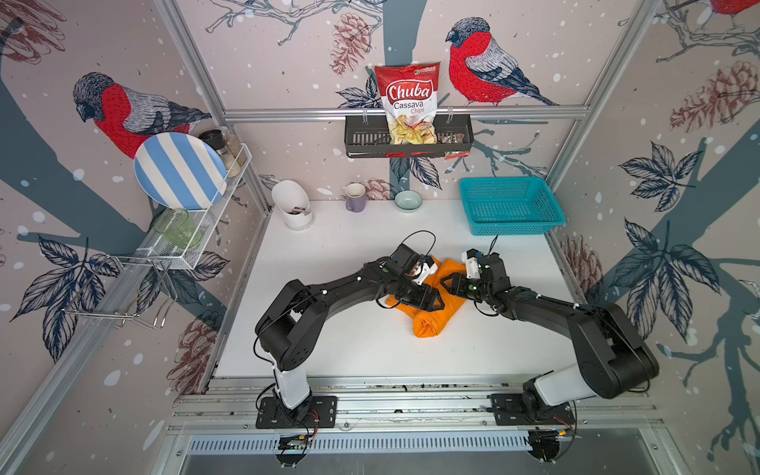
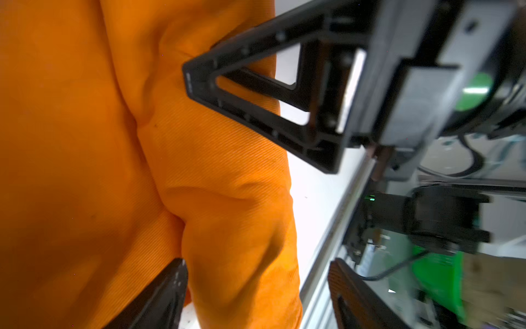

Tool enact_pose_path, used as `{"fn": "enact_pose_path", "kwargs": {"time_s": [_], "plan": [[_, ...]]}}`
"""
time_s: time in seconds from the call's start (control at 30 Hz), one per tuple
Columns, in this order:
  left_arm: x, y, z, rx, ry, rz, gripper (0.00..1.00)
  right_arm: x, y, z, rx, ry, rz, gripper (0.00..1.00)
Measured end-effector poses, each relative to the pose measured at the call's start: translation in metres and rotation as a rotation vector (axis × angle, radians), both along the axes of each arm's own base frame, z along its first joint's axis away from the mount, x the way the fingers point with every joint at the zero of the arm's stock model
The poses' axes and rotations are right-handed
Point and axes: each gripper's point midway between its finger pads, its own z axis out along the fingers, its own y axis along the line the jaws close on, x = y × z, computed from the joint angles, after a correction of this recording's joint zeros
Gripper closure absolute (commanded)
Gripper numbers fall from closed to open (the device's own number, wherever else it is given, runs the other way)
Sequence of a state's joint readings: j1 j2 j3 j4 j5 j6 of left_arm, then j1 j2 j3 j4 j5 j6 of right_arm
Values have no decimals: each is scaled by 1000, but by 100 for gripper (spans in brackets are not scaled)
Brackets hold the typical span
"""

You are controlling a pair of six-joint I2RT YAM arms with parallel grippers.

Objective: Roll up the long pants
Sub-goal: Roll the long pant at the center of the board.

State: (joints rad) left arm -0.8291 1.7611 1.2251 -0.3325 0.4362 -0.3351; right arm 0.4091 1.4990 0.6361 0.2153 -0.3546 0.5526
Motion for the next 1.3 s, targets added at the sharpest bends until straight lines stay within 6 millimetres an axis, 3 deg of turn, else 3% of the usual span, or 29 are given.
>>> {"fn": "enact_pose_path", "kwargs": {"time_s": [0.13,0.33,0.6,0.67,0.77,0.97,1.07,1.3], "plan": [[-16,-4,6,171,-261,3,21,4,-1,-2,9,19,-21,46],[-32,-6,-4,377,-524,33,20,7,-1,-1,40,39,-42,46],[-21,-11,-36,593,-726,80,19,10,0,0,82,60,-61,46],[-17,-12,-41,631,-757,90,23,12,-1,0,88,59,-66,46],[-10,-9,-46,678,-789,107,47,14,-3,1,102,62,-80,46],[3,10,-46,584,-675,131,84,15,-13,9,126,66,-99,42],[13,15,-44,449,-538,142,94,15,-22,20,127,60,-119,39],[38,10,-37,45,-139,229,93,13,-58,71,90,-32,-191,29]]}}
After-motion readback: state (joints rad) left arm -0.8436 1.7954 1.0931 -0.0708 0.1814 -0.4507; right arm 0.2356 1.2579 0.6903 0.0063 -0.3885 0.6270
